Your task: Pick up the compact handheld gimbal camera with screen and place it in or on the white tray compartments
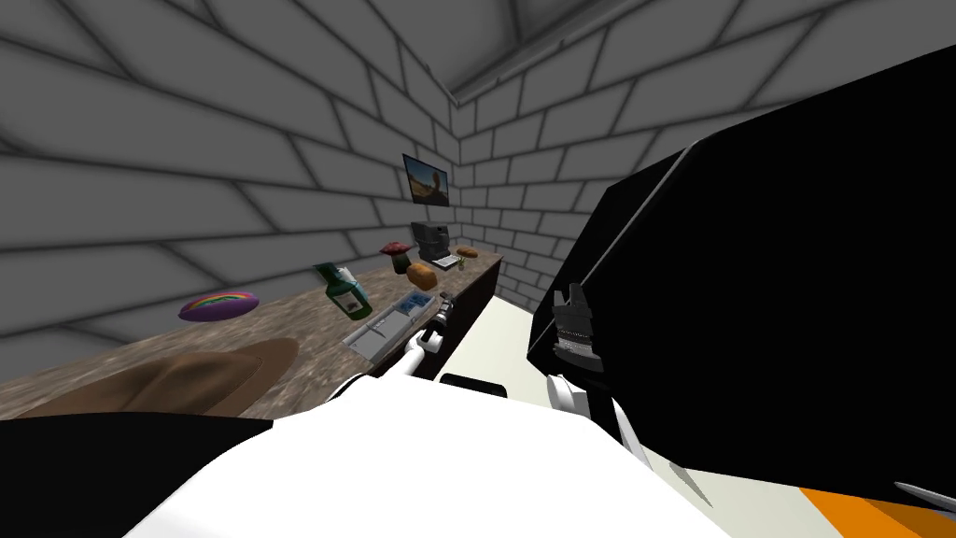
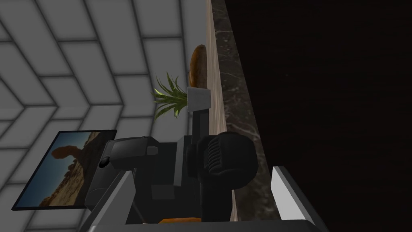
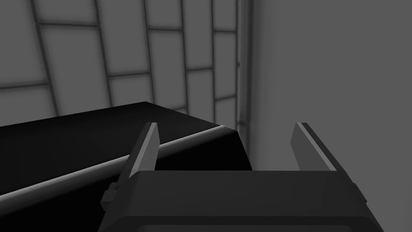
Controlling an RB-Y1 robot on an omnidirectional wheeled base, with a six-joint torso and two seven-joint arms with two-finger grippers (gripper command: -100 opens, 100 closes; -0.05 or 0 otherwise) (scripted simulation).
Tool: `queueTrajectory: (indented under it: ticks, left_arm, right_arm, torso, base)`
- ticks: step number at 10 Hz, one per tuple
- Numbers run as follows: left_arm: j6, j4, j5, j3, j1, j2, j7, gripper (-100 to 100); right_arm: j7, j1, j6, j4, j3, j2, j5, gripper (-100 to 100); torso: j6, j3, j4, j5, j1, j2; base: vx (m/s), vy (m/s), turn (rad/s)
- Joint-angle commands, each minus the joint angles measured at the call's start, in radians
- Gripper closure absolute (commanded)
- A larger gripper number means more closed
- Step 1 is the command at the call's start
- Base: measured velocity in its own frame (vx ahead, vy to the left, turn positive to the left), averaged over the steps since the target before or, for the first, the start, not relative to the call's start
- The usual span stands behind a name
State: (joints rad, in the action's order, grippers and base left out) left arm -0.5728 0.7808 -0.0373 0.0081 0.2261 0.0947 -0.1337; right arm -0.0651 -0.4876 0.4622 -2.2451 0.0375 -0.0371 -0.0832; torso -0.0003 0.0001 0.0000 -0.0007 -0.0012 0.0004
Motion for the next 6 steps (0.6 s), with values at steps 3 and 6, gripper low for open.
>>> queueTrajectory:
  ticks: [3, 6]
  left_arm:
    - [0.000, -0.023, -0.005, -0.006, 0.022, 0.004, -0.009, 100]
    - [-0.001, -0.022, -0.005, -0.006, 0.023, 0.005, -0.009, 100]
  right_arm:
    - [0.000, 0.000, 0.000, 0.000, 0.000, 0.000, 0.000, 0]
    - [0.000, 0.000, 0.000, 0.000, 0.000, 0.000, 0.000, 0]
  torso:
    - [0.000, 0.000, 0.001, 0.000, 0.002, 0.000]
    - [0.000, 0.000, 0.000, 0.000, 0.002, -0.001]
  base:
    - [-0.009, -0.014, 0.043]
    - [0.000, 0.000, 0.000]
